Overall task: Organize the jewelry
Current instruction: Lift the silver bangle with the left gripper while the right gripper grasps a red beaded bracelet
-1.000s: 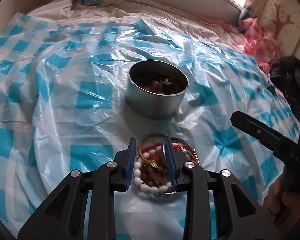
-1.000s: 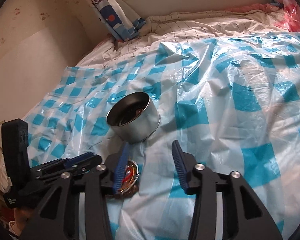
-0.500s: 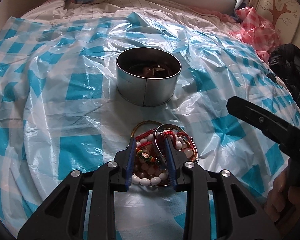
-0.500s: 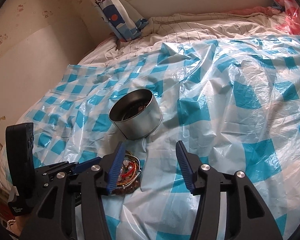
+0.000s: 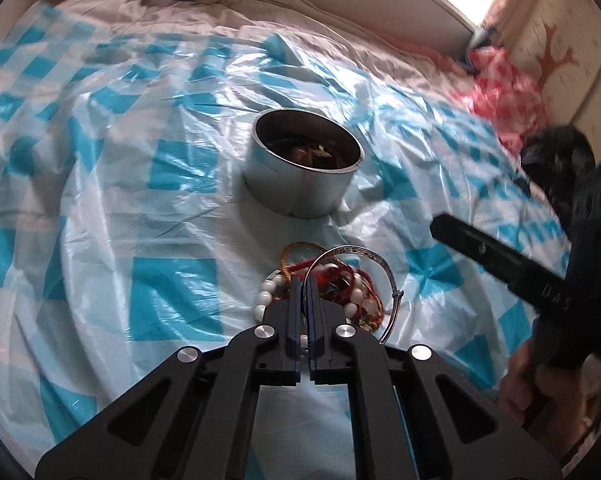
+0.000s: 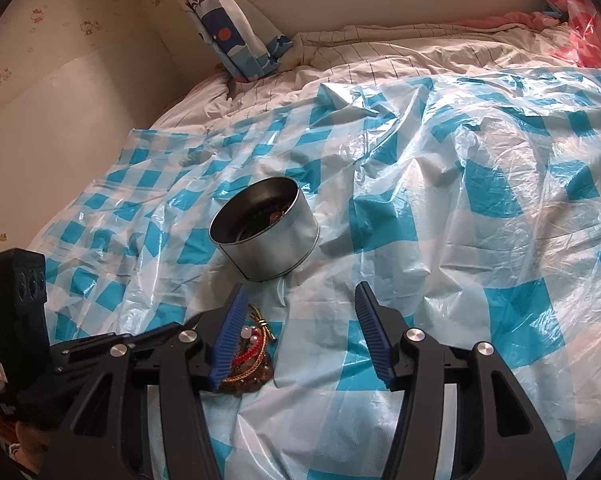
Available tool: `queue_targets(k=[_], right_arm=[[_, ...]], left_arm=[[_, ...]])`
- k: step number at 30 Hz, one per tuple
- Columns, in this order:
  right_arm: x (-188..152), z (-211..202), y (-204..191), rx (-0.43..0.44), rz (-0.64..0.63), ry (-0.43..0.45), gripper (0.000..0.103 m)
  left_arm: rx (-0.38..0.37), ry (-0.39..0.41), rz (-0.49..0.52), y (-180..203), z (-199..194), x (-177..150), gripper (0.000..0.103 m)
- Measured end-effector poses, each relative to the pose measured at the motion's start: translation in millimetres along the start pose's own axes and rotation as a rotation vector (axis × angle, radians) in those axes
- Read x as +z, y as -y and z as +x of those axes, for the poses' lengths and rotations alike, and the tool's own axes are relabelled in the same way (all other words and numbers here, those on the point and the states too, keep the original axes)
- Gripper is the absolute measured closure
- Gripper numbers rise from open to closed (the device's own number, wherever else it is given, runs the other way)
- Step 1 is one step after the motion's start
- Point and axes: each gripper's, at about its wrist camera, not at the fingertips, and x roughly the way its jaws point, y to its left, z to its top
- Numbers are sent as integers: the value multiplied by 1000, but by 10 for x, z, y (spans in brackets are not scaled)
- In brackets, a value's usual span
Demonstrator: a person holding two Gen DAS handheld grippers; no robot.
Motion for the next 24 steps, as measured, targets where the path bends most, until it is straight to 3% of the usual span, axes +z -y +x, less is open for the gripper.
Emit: queue_targets(k=[10, 15, 19, 24], right_arm=[[-84, 98, -160, 59, -62, -51, 48], [-145, 183, -504, 86, -222, -70, 49], [-227, 302, -768, 74, -361, -93, 63], [-270, 422, -830, 55, -412, -125, 87]], left_arm=[[69, 52, -152, -360, -70, 69, 101], [103, 58, -189, -465, -80, 76, 101], [116, 53, -198, -501, -72, 78, 101], [124, 53, -194, -494, -62, 82, 101]])
